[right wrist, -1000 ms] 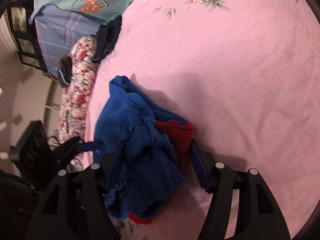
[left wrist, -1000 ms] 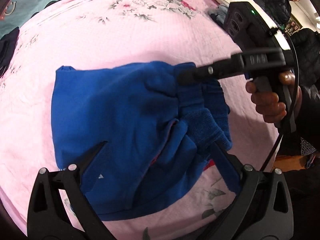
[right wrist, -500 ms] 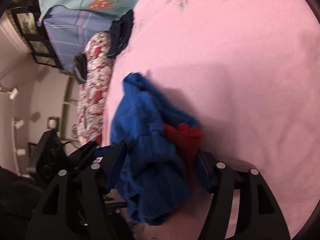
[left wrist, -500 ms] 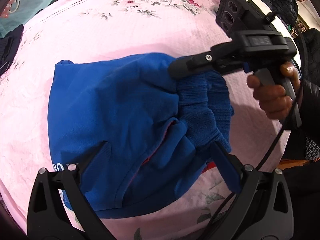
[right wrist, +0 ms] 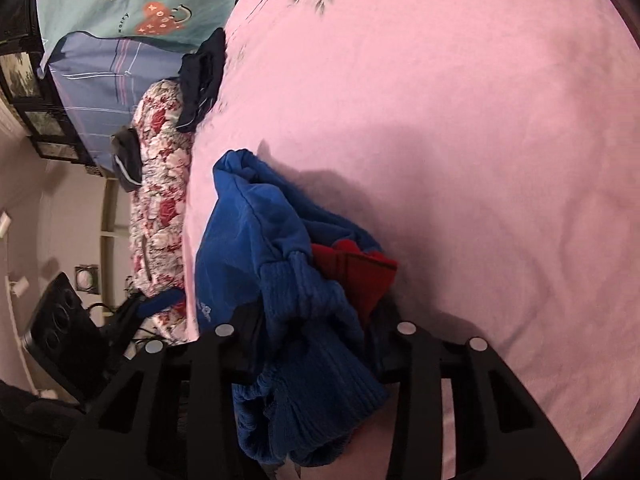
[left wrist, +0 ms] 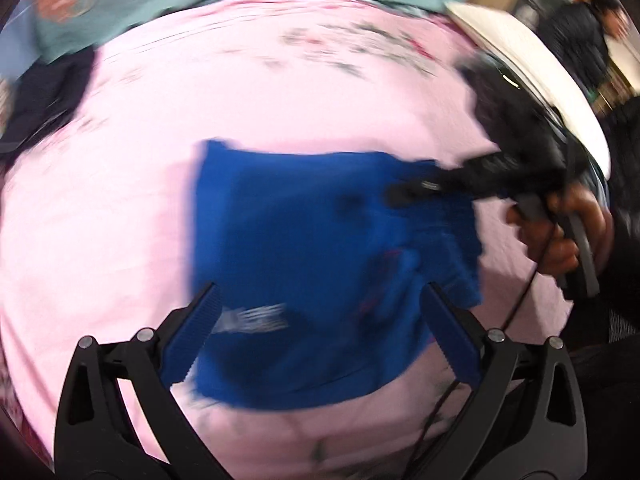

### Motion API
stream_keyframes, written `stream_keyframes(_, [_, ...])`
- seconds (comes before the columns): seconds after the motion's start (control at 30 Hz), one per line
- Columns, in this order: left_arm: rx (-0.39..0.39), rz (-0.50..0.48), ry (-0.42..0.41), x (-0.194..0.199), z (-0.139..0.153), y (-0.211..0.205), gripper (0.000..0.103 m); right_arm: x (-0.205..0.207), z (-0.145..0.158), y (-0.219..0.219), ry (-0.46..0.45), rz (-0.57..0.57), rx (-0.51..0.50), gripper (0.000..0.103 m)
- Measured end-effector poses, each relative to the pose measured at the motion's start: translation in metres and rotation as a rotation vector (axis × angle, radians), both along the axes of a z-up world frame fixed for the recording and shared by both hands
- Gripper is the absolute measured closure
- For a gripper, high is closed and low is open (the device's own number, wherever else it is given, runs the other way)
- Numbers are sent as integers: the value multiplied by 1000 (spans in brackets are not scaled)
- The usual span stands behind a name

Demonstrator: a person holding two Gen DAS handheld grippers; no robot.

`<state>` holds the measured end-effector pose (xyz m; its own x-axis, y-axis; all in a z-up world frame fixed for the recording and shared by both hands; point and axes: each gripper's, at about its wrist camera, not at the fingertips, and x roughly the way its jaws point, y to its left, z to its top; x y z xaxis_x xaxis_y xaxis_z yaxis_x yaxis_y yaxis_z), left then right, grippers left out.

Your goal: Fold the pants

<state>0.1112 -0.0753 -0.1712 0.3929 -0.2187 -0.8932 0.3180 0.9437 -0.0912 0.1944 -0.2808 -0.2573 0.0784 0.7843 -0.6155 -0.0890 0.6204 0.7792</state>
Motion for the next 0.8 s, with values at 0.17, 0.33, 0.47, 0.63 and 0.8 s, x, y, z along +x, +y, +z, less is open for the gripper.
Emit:
stream_keyframes(0.17, [15, 171, 121, 0, -26, 67, 7, -5, 13, 16, -48, -24, -180, 66])
stream_keyframes(0.33, [-43, 177, 167, -3, -42, 77, 11, -4, 16, 26, -51, -26, -295, 65])
stream_keyframes(0.47, [-103, 176, 220, 3, -53, 80, 28, -7, 18, 30, -64, -30, -362, 64])
stream_keyframes(0.63, [-96, 195, 251, 6, -57, 74, 28, -10, 21, 35, -85, -39, -424, 64])
stream_keyframes(0.8, [-52, 195, 245, 5, -56, 68, 27, -11, 24, 42, -98, -35, -467, 64])
